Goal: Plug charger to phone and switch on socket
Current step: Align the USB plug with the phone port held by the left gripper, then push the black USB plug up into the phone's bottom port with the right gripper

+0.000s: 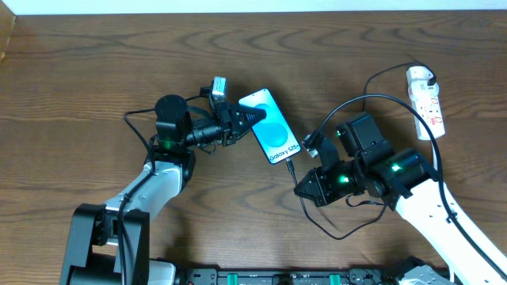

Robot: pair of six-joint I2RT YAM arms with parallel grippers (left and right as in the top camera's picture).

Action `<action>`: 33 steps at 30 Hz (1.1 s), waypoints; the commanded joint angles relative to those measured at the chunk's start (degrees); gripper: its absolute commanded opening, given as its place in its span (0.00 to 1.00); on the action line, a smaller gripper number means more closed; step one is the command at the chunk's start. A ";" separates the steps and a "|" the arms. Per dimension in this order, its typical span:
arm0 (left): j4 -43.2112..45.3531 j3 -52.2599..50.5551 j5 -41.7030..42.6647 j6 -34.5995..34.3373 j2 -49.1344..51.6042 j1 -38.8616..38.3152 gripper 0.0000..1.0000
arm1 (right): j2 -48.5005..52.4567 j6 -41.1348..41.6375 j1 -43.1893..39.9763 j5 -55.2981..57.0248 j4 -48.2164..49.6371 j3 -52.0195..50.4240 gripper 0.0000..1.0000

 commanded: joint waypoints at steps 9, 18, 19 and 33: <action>0.57 0.83 1.38 -0.24 -0.33 0.04 0.07 | -0.35 0.63 0.22 -1.86 0.63 -0.07 0.01; 9.35 0.83 8.15 0.85 -0.33 0.04 0.07 | -0.35 0.46 0.22 9.35 2.67 -0.07 0.01; 10.12 0.83 8.72 0.85 -0.33 0.04 0.07 | -0.35 0.46 0.22 9.92 2.99 -0.07 0.01; 10.58 0.83 10.08 2.75 -0.33 -0.68 0.07 | -0.35 0.48 0.22 6.45 10.23 -0.04 0.01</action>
